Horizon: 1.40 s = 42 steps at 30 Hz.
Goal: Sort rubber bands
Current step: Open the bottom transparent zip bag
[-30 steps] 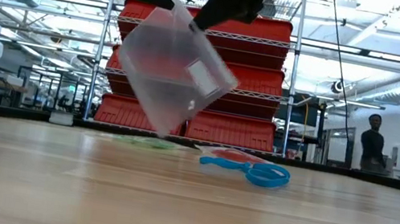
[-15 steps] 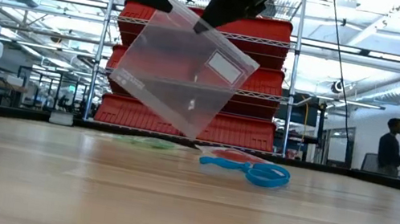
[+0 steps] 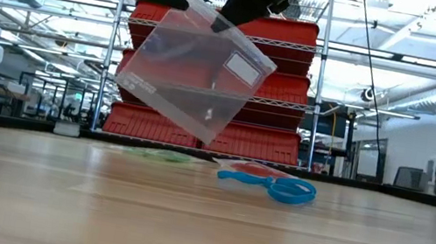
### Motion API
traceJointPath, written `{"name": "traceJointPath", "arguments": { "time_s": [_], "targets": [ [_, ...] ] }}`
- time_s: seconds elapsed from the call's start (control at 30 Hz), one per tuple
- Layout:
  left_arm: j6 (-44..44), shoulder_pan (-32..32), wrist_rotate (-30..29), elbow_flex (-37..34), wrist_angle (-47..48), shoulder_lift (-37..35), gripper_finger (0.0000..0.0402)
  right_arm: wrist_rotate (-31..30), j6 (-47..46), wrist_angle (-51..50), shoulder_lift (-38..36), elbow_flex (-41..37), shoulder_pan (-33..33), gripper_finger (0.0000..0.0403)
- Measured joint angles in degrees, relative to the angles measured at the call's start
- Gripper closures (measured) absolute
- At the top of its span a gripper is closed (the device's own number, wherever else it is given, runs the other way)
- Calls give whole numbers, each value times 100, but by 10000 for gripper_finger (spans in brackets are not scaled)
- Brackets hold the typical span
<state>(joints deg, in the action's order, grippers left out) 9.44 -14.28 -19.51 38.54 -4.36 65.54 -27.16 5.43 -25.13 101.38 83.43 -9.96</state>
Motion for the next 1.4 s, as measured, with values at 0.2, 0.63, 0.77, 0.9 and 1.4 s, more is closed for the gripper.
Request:
{"name": "traceJointPath", "arguments": {
  "time_s": [0.2, 0.63, 0.77, 0.9, 1.4],
  "targets": [
    [187, 2, -6, 0, -133, 68, 355, -9, 17, -31, -2, 29, -24, 403],
    [294, 2, -63, 0, -124, 71, 398, 9, -17, -236, -203, 29, -80, 342],
    [292, 2, -72, 0, -112, 72, 399, 7, -79, -432, -487, 29, -80, 296],
    [290, 7, -87, 0, -122, 72, 399, 11, -186, -614, -737, 29, -118, 268],
    [139, 48, -208, 0, -105, 72, 400, -171, -335, -343, -143, 29, -460, 399]
  ]
}}
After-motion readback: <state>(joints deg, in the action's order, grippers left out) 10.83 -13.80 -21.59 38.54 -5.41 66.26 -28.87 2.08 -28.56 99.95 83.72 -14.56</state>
